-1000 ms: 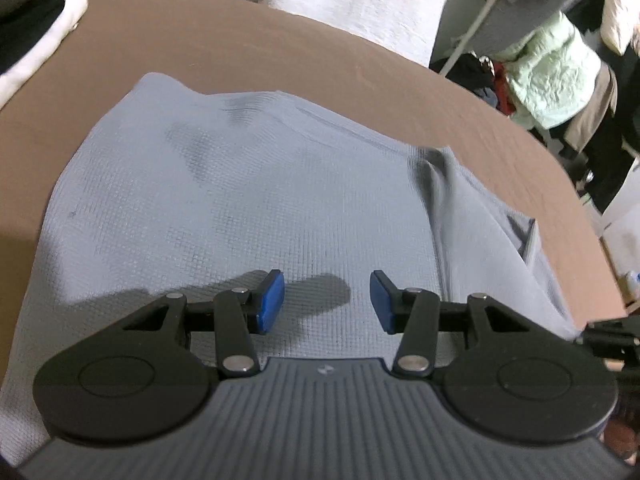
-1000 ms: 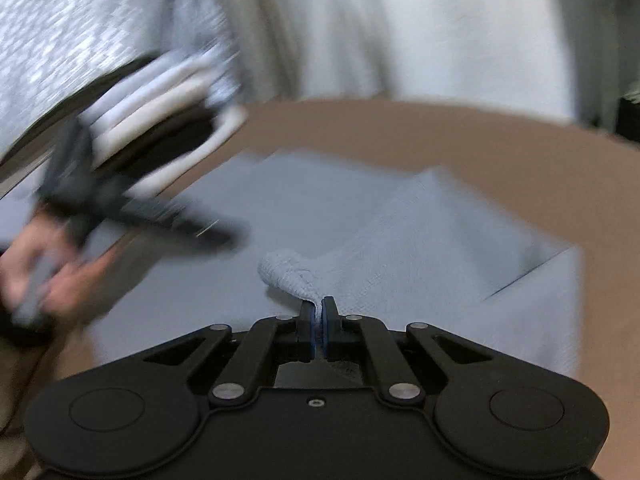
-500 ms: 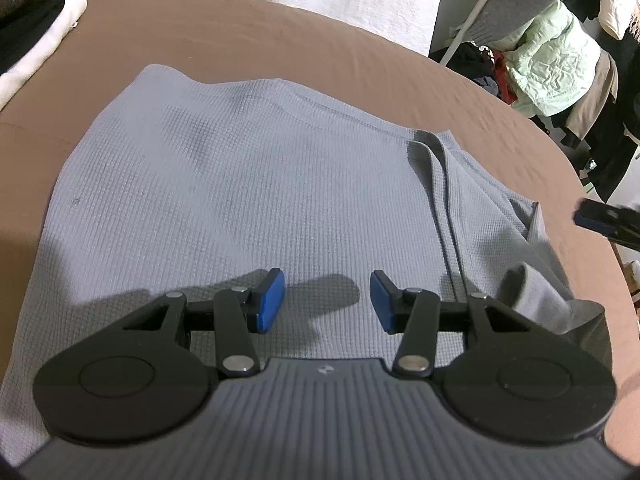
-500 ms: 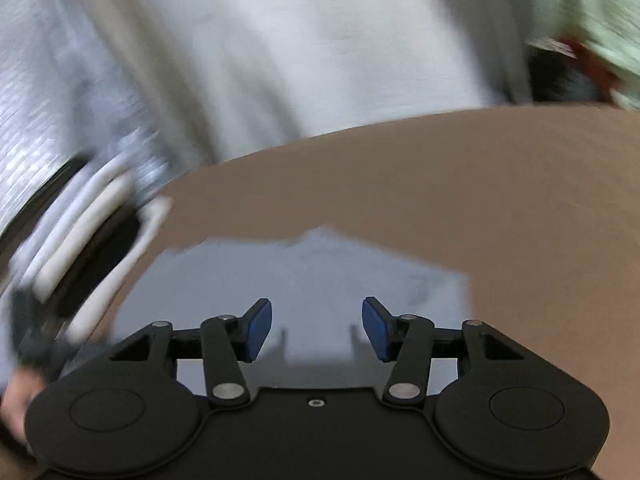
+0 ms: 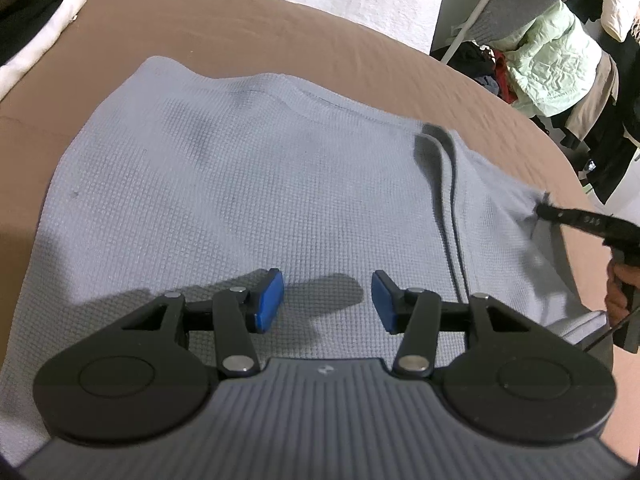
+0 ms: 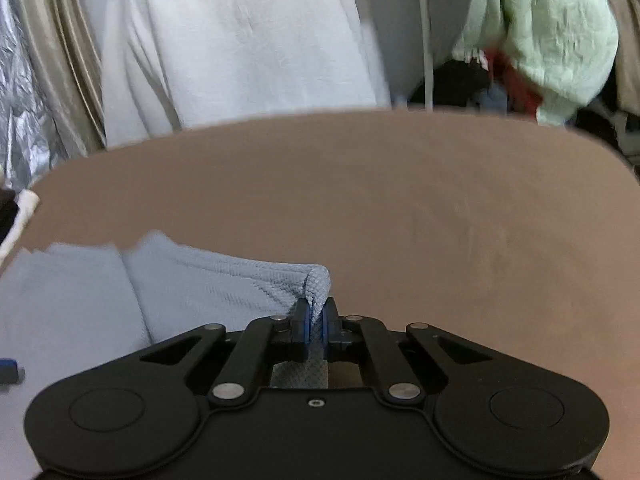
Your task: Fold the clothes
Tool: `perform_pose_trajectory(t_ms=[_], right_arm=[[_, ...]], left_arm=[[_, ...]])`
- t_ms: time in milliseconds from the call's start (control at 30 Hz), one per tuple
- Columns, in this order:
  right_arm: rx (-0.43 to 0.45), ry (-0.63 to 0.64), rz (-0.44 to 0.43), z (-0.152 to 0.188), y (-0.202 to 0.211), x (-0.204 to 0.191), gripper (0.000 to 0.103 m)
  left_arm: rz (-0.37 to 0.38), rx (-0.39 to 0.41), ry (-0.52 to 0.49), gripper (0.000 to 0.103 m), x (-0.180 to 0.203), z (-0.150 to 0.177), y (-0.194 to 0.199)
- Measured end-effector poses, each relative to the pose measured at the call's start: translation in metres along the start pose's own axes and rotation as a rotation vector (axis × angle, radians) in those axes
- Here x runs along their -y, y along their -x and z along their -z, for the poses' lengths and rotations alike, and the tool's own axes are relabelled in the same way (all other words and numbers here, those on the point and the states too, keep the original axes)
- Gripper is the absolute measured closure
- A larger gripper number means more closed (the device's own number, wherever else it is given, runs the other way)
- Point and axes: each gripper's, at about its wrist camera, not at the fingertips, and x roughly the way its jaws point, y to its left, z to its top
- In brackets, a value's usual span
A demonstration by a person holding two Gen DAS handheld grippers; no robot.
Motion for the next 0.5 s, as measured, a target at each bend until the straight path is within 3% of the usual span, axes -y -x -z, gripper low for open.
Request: perform_pose_trajectory(t_ms=[67,100,167,267,367,433,500], right_arm=[[-0.034,-0.001,0.030,-0.001,-0.005,-0.001,0.093],[-0.050,-0.001,0.047,-0.001,-0.007,-0.002,0.084],[-0.007,-0.053,0.055,-0.001,0.016,0.004,0.078],[0.065,-0.027,-0.037,0.006,0.065,-0.011,0.066],[0.045,0.170,-0.166,0.029,0.107,-0.046,0.060],[-0.014,0.346,-0.241,0.051,0.125,-0.082,0.048],[-0.056,0.533,-0.252,0.080,0.138,-0.111,0.039]], left_arm=[[-0.006,0.001,-0.012,0.052,0.001,0.000,0.000],[-0.006,0.001,-0.015,0.052,0.002,0.000,0.001],[0.002,-0.005,-0.007,0.052,0.000,-0.001,0.003],[0.022,-0.017,0.027,0.052,-0.007,-0.005,0.007],[0.036,-0.030,0.067,0.052,-0.013,-0.009,0.008],[0.040,-0.036,0.084,0.052,-0.015,-0.010,0.009],[0.035,-0.038,0.086,0.052,-0.014,-0.009,0.010]])
